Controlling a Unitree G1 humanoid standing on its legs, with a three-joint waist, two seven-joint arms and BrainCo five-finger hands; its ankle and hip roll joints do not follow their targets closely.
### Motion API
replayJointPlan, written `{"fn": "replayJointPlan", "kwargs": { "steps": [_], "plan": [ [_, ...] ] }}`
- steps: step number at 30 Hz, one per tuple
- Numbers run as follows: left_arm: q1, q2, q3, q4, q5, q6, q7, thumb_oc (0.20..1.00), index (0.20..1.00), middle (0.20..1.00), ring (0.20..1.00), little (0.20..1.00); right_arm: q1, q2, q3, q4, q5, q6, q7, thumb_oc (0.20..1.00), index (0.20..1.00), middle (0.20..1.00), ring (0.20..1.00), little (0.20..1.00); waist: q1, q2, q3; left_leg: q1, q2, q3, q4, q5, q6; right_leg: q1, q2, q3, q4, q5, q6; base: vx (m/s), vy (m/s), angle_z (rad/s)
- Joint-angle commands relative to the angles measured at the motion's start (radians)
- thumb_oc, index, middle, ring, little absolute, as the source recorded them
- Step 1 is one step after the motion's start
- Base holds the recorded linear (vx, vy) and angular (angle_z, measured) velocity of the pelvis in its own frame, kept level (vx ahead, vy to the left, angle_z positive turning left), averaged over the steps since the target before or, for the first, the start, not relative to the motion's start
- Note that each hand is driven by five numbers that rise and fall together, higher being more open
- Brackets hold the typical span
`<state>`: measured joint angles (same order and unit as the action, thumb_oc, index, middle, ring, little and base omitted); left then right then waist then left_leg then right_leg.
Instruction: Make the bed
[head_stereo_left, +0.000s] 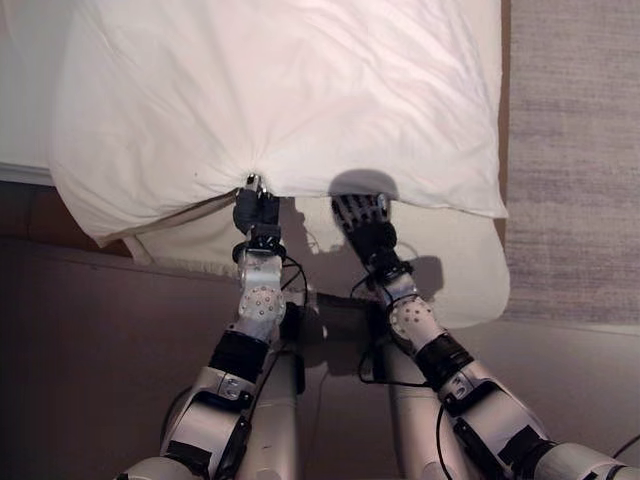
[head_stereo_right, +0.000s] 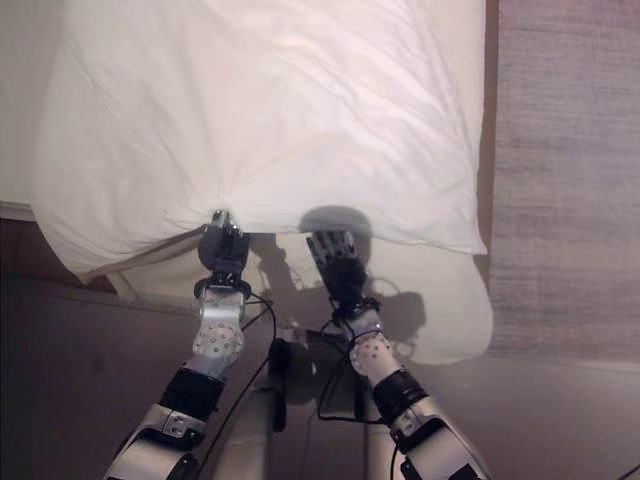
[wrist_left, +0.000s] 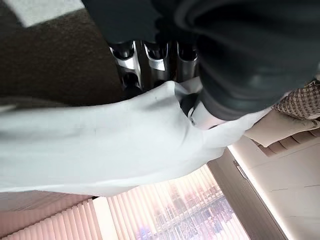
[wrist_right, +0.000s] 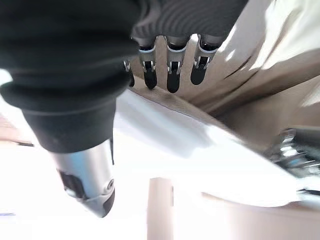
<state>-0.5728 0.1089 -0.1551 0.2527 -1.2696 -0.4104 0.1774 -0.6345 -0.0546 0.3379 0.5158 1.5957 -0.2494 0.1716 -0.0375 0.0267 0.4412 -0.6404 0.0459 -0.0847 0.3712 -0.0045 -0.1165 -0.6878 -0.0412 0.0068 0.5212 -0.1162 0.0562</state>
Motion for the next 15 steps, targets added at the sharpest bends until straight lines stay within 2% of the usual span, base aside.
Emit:
{"fn": "replayJointPlan", "kwargs": {
  "steps": [1, 9, 12, 14, 15],
  "plan": [
    [0.025, 0.034, -0.014, -0.195, 0.1, -0.041, -0.028, 0.2, 0.2, 0.2, 0.2, 0.2, -0.022, 0.005, -0.068, -0.102, 0.031, -0.078, -0.002, 1.0, 1.0, 1.0, 1.0, 1.0, 0.003, 0.019, -0.051, -0.032, -0.12, 0.076, 0.021, -0.051, 0.104, 0.032, 0.077, 0.029, -0.121, 0.051, 0.009, 0.0, 0.0, 0.0],
    [0.054, 0.058, -0.015, -0.256, 0.11, -0.029, -0.025, 0.2, 0.2, 0.2, 0.2, 0.2, 0.001, -0.023, -0.126, -0.099, 0.006, -0.129, -0.132, 1.0, 1.0, 1.0, 1.0, 1.0, 0.003, 0.024, -0.062, -0.041, -0.118, 0.076, 0.028, -0.058, 0.107, 0.02, 0.077, 0.028, -0.11, 0.045, 0.01, 0.0, 0.0, 0.0],
    [0.069, 0.082, -0.006, -0.297, 0.109, -0.019, -0.025, 0.2, 0.2, 0.2, 0.2, 0.2, -0.014, -0.05, -0.167, -0.052, -0.016, -0.14, -0.225, 1.0, 1.0, 1.0, 1.0, 1.0, 0.006, 0.026, -0.064, -0.043, -0.118, 0.077, 0.028, -0.058, 0.106, 0.013, 0.076, 0.029, -0.108, 0.046, 0.012, 0.0, 0.0, 0.0],
    [0.077, 0.119, -0.003, -0.353, 0.117, -0.011, -0.021, 0.2, 0.2, 0.2, 0.2, 0.2, -0.064, -0.09, -0.188, 0.051, -0.042, -0.104, -0.317, 1.0, 1.0, 1.0, 1.0, 1.0, 0.014, 0.026, -0.062, -0.047, -0.118, 0.078, 0.029, -0.056, 0.105, 0.009, 0.075, 0.026, -0.107, 0.048, 0.012, 0.0, 0.0, 0.0],
    [0.077, 0.119, -0.003, -0.356, 0.119, -0.01, -0.019, 0.2, 0.2, 0.2, 0.2, 0.2, -0.07, -0.09, -0.191, 0.055, -0.042, -0.102, -0.317, 1.0, 1.0, 1.0, 1.0, 1.0, 0.015, 0.026, -0.061, -0.047, -0.118, 0.078, 0.029, -0.056, 0.105, 0.009, 0.075, 0.026, -0.107, 0.049, 0.012, 0.0, 0.0, 0.0]
  ]
}}
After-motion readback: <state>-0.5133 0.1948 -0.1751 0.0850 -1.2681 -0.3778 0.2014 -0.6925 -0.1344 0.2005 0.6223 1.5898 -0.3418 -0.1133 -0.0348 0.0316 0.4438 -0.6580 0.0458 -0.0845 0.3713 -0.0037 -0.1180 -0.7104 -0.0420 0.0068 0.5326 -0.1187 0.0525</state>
